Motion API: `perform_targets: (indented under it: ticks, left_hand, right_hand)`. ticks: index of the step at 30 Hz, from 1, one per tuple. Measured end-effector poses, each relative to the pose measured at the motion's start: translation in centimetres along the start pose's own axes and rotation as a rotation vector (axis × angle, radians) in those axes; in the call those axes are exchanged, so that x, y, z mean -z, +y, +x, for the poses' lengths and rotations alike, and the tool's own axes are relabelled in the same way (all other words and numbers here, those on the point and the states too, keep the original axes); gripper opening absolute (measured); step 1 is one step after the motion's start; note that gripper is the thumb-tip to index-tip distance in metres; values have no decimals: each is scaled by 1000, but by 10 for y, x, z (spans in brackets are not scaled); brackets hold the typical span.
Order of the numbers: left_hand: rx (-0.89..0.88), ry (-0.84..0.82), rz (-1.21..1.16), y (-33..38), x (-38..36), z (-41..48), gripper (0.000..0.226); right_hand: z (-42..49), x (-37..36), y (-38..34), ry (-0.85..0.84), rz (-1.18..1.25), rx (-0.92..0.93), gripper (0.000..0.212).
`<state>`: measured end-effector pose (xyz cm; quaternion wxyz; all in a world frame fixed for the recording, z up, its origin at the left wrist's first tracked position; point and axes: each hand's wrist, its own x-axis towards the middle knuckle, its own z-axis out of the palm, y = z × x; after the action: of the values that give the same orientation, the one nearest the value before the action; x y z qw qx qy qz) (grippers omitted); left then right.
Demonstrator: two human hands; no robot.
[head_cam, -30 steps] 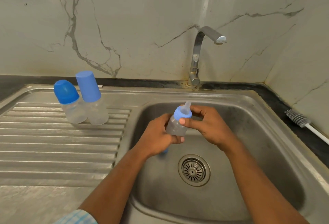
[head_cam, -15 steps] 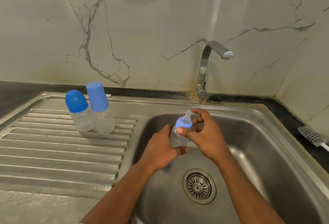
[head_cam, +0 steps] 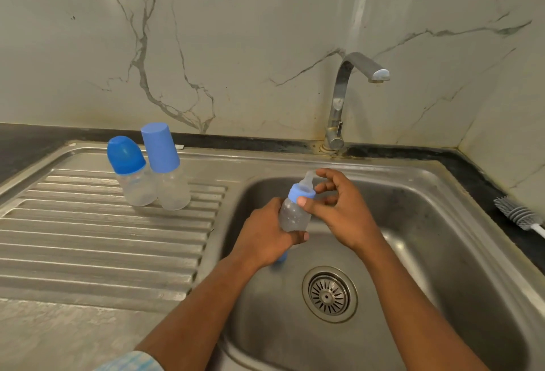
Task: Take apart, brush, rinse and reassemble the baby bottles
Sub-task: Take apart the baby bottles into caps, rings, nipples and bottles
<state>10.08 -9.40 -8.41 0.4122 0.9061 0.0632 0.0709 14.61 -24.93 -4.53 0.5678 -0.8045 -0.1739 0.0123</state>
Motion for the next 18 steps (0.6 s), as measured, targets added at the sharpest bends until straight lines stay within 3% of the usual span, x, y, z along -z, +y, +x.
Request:
perform_targets:
  ticks: [5,10,18]
  left_hand:
    - [-50,-51,19,2,-2,-3,58]
    - [-41,-21,47,5,2,0,45]
    - [28,-36,-22,3,2,1,50]
  right_hand:
    - [0,-5,1,50,-52,18,57]
    - [1,1,1,14,44,61,60]
    - [6,5,0,251,102,155,53]
